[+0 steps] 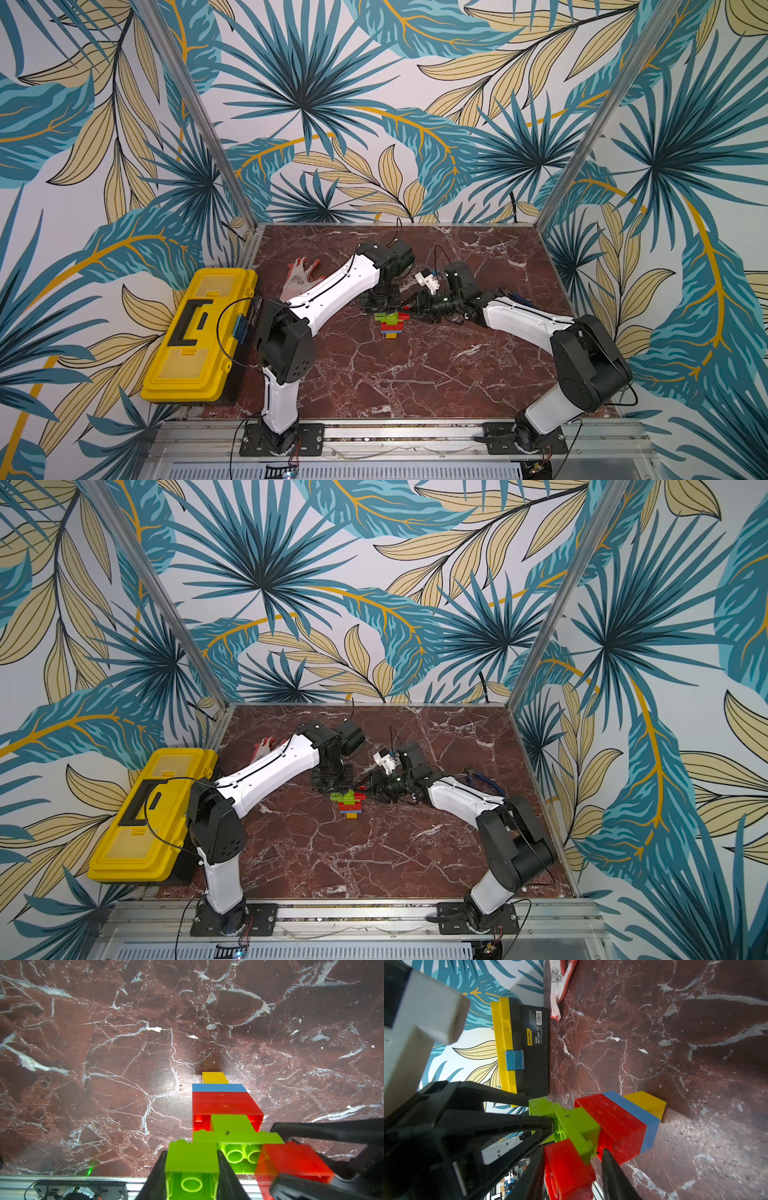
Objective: Assemble a carrot with lego
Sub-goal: Assemble the lego brick with the lego brick.
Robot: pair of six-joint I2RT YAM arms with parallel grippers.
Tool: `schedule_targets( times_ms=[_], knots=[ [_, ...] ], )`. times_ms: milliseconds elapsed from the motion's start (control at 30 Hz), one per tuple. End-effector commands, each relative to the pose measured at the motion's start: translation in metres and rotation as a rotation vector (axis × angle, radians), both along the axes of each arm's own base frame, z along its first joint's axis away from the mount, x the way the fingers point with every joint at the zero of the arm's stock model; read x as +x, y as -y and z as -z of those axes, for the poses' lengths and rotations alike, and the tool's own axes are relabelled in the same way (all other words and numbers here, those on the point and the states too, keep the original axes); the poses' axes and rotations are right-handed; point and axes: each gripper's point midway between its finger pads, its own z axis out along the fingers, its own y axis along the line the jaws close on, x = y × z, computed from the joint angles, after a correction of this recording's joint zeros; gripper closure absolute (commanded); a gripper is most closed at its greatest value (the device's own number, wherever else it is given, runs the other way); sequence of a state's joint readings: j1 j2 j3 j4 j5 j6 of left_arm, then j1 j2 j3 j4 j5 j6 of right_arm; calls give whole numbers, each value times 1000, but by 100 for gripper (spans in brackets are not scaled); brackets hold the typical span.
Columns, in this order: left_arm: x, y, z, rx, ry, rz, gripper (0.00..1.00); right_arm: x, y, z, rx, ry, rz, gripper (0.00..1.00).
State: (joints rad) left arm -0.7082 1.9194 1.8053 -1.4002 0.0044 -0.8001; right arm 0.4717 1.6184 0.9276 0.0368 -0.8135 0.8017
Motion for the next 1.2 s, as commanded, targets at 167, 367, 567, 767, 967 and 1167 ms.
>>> schedule_targets(
  times_ms=[167, 367, 567, 767, 967, 1167],
  knots=[
    [-13, 12, 22, -7, -100, 29, 77, -26, 23, 53, -190, -131, -4, 57],
    [-13, 12, 17, -15, -87, 33, 67, -22, 21, 39, -171, -110, 4, 57],
    [-13, 11, 13, -20, -77, 36, 62, -21, 20, 32, -166, -103, 7, 57],
    [-12, 11, 11, -26, -72, 38, 53, -19, 18, 28, -156, -95, 7, 56],
    [-11, 8, 6, -31, -64, 32, 50, -14, 14, 15, -129, -71, -1, 53],
    [-10, 7, 2, -38, -55, 31, 47, -8, 9, -2, -103, -34, -11, 48]
  ],
)
